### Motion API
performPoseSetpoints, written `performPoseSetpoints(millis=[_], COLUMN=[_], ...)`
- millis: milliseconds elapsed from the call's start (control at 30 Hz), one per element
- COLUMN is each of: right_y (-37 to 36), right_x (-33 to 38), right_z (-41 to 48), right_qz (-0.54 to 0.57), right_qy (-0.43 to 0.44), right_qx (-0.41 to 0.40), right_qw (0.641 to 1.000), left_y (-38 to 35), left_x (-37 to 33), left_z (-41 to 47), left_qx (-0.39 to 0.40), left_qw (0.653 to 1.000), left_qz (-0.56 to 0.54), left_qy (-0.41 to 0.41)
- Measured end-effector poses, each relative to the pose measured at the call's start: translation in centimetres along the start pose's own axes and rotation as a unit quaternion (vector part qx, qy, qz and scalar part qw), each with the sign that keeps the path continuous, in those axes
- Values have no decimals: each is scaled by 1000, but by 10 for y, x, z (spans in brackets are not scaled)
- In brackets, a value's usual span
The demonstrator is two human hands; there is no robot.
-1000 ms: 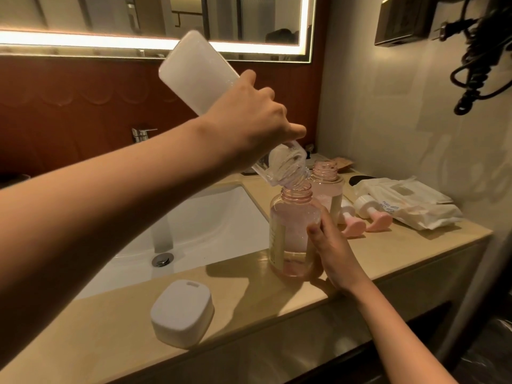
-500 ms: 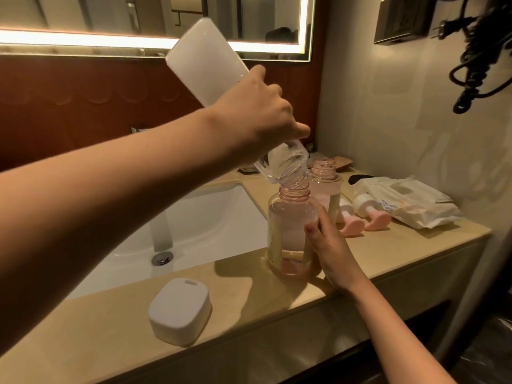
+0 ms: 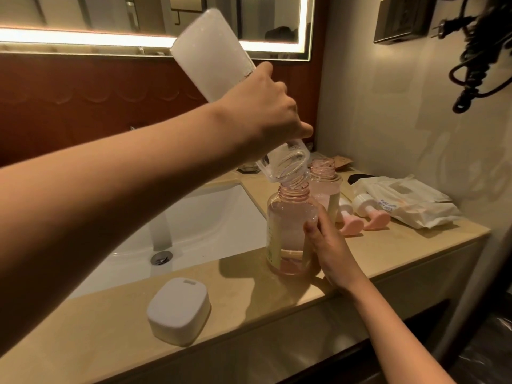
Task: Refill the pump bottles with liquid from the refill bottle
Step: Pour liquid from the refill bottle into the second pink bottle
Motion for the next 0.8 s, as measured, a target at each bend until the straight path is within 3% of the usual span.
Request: performPoseSetpoints(millis=[500,800], right_y=[1,2], right_x=[-5,-2], right_z=[2,0], right_qz=[-7,-19], right_qy=[16,22], right_qx=[-2,-8], right_qw=[1000,1000], left_y=[-2,-17], left_x=[-1,-1], left_z=[-6,-26], left_qx=[-5,-17], left_qw=[1000,981], left_qz=[-22,-183], left_qy=[10,56])
Point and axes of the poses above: each hand's wrist, its own z-axis towards the middle knuckle, its own y-axis out of the back of the hand, x = y × z, the point moved 3 cm from there along z, towards the middle knuckle
